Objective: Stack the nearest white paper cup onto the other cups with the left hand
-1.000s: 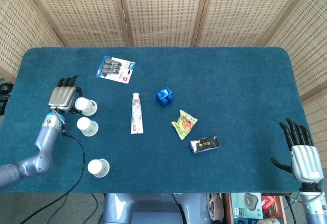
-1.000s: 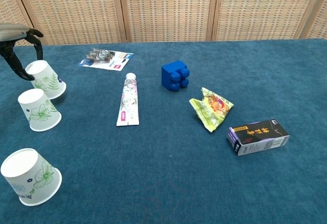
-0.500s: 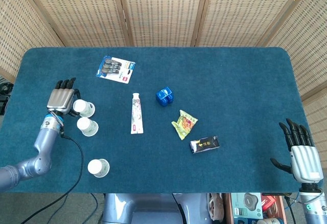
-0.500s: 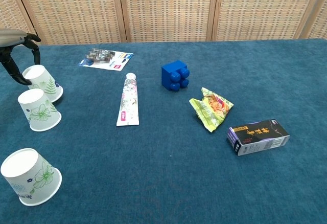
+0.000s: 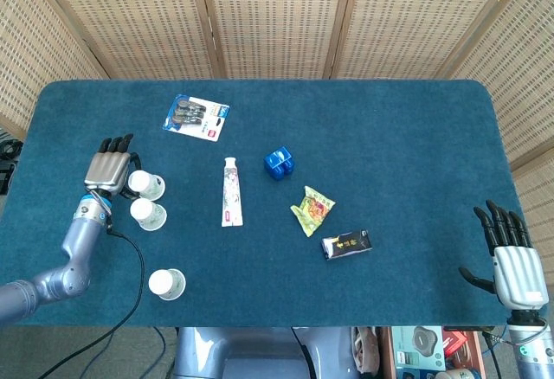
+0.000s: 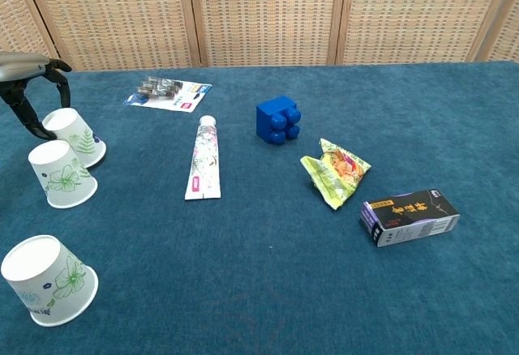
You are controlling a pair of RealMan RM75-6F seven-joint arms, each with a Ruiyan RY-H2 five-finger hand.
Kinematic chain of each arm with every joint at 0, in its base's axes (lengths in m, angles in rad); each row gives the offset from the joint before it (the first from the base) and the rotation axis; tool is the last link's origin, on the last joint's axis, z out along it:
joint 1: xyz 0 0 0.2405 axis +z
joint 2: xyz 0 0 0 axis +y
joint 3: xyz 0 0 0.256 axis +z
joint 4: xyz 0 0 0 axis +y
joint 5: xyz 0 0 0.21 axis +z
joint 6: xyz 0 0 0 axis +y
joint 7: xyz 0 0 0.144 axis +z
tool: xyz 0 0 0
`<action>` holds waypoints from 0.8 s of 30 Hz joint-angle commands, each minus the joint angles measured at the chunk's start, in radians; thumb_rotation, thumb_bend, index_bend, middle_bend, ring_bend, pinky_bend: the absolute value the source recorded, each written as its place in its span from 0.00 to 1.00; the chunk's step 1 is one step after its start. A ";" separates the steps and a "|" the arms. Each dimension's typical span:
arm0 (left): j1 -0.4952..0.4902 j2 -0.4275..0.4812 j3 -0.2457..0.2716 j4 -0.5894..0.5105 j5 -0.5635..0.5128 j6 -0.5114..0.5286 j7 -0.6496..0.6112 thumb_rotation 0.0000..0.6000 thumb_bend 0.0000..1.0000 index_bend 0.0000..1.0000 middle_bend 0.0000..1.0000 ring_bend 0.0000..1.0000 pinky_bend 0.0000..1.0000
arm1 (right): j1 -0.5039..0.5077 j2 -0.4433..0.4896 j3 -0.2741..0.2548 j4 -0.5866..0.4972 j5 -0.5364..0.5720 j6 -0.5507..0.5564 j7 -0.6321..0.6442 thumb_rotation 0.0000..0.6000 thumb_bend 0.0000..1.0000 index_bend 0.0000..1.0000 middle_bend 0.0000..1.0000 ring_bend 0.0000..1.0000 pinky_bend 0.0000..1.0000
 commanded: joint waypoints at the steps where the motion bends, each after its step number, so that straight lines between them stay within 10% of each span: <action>1: 0.001 0.000 0.000 0.002 -0.003 -0.002 -0.002 1.00 0.20 0.48 0.00 0.00 0.00 | 0.000 0.000 0.001 -0.001 0.001 0.000 -0.001 1.00 0.09 0.00 0.00 0.00 0.00; 12: 0.004 -0.005 0.003 0.015 -0.001 -0.005 -0.010 1.00 0.20 0.12 0.00 0.00 0.00 | -0.001 -0.002 0.002 -0.001 0.002 0.002 -0.002 1.00 0.09 0.00 0.00 0.00 0.00; 24: 0.045 0.079 -0.051 -0.121 0.118 0.075 -0.137 1.00 0.20 0.10 0.00 0.00 0.00 | -0.001 -0.005 0.002 -0.001 0.001 0.001 -0.005 1.00 0.09 0.00 0.00 0.00 0.00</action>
